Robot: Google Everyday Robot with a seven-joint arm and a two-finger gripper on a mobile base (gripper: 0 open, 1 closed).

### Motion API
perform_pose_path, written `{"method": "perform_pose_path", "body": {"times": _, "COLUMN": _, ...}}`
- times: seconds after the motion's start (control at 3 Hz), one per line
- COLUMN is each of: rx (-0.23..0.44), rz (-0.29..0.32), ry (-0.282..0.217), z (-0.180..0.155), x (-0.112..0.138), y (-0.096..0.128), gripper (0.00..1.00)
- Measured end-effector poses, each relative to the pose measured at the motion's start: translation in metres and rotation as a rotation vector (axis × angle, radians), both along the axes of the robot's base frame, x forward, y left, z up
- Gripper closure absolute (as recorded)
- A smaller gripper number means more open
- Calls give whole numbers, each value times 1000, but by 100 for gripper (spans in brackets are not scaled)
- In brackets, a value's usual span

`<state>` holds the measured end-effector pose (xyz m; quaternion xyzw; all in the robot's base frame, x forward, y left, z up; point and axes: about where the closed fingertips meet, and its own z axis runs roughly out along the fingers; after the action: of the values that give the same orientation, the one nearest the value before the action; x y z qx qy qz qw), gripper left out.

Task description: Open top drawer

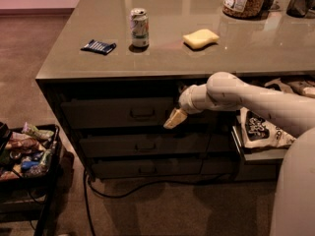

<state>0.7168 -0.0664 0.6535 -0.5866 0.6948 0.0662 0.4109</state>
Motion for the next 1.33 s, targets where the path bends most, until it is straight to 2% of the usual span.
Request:
{"method": "perform_pose_path", "body": {"times": 0.33, "rx": 0, "rz": 0, "ry": 0, "z": 0, "x": 0, "y": 0, "gripper": 6}}
{"method": "perform_pose_path", "body": {"times": 0.67, "rx": 0, "rz": 0, "ry": 0, "z": 0, "x": 0, "y": 0, "gripper": 25}}
{"method": "perform_pose_path", "body": {"times": 1.33, "rx": 0, "rz": 0, "ry": 0, "z": 0, "x": 0, "y": 0, "gripper": 71}}
